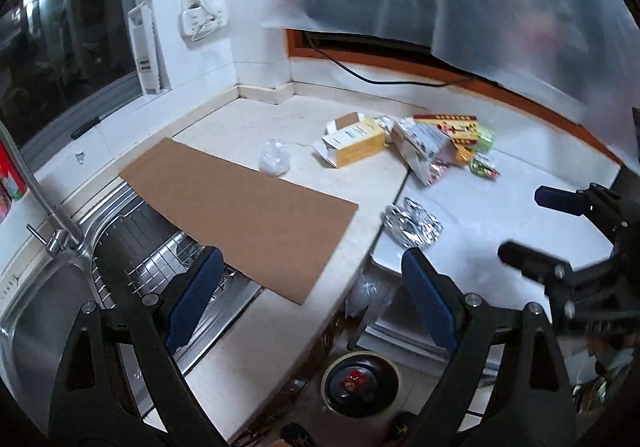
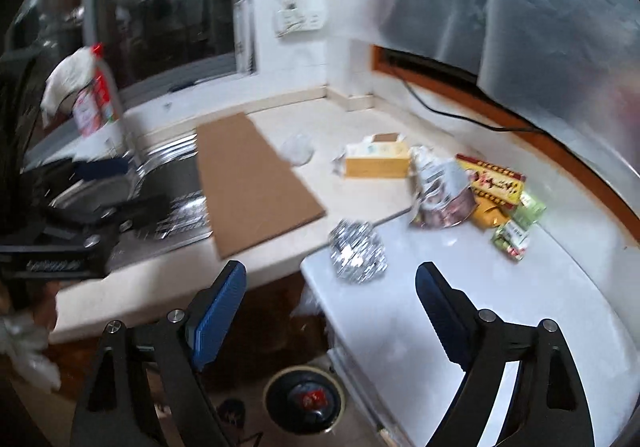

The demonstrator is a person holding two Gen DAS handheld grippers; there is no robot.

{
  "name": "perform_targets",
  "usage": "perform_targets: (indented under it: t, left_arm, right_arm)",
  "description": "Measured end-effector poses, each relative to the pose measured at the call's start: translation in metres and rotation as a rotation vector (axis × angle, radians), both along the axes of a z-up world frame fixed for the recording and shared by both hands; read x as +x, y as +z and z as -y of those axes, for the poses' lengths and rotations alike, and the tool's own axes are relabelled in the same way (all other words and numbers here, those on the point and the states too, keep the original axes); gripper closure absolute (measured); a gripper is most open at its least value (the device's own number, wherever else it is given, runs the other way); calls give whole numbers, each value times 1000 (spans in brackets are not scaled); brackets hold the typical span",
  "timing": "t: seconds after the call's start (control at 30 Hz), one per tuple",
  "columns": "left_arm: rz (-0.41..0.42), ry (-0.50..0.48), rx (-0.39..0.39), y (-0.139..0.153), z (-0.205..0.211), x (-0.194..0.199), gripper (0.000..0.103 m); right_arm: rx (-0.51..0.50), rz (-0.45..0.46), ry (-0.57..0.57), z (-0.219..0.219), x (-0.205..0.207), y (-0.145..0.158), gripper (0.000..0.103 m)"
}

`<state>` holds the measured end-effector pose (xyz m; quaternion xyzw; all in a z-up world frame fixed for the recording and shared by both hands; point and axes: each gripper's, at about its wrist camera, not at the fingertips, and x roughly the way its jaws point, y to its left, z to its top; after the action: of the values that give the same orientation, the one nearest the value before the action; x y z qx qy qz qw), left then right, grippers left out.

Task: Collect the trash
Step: 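Move both tools back up to the table, then grasp the clear plastic bag with the left tool while the right tool grasps the crumpled foil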

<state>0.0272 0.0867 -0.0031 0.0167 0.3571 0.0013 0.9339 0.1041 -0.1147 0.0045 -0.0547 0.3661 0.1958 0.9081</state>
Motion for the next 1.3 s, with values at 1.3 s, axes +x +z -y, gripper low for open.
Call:
perform_targets:
  t: [1.3]
  left_arm:
    - [-259,-69,-119,-84,-93,272,14]
  right_arm:
    - [-80,-319,-34,-45,173,-169,39]
